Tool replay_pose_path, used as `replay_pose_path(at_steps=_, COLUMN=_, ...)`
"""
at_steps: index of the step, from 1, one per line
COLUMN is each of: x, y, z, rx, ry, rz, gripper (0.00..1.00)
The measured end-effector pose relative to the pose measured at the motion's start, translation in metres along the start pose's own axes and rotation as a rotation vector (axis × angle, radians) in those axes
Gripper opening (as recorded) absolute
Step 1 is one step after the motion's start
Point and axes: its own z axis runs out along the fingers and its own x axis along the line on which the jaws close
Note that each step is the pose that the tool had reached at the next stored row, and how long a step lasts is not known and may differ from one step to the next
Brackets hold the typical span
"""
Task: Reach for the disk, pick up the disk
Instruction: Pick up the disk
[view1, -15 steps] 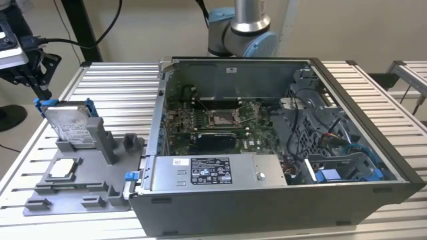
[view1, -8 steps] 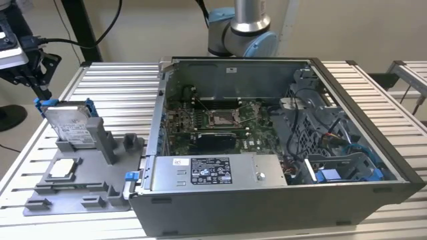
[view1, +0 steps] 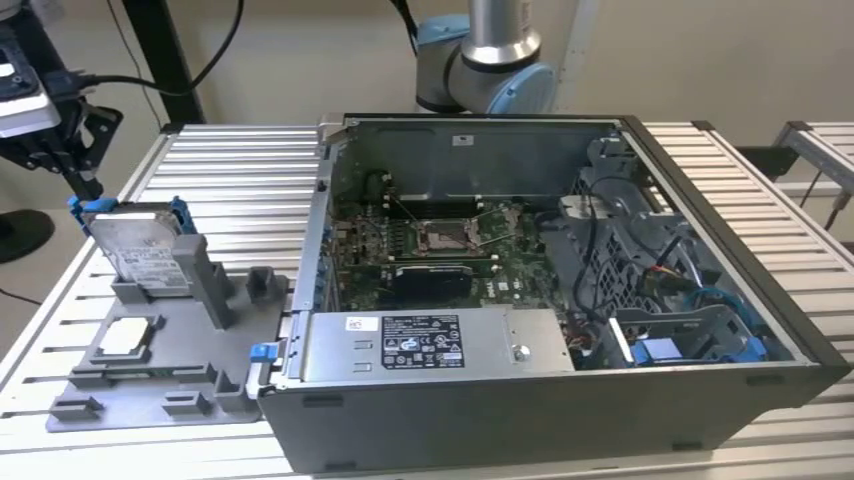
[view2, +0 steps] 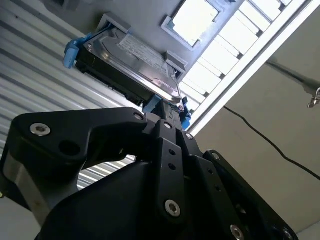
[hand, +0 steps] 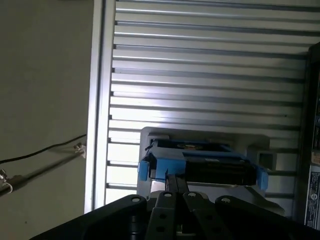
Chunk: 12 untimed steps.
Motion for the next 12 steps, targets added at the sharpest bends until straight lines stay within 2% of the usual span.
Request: replay_pose_path(at_steps=12, x=0.0005, y=0.0, z=-0.0002, rx=0.0009, ry=0.0056, rz=-0.146, gripper=0.0)
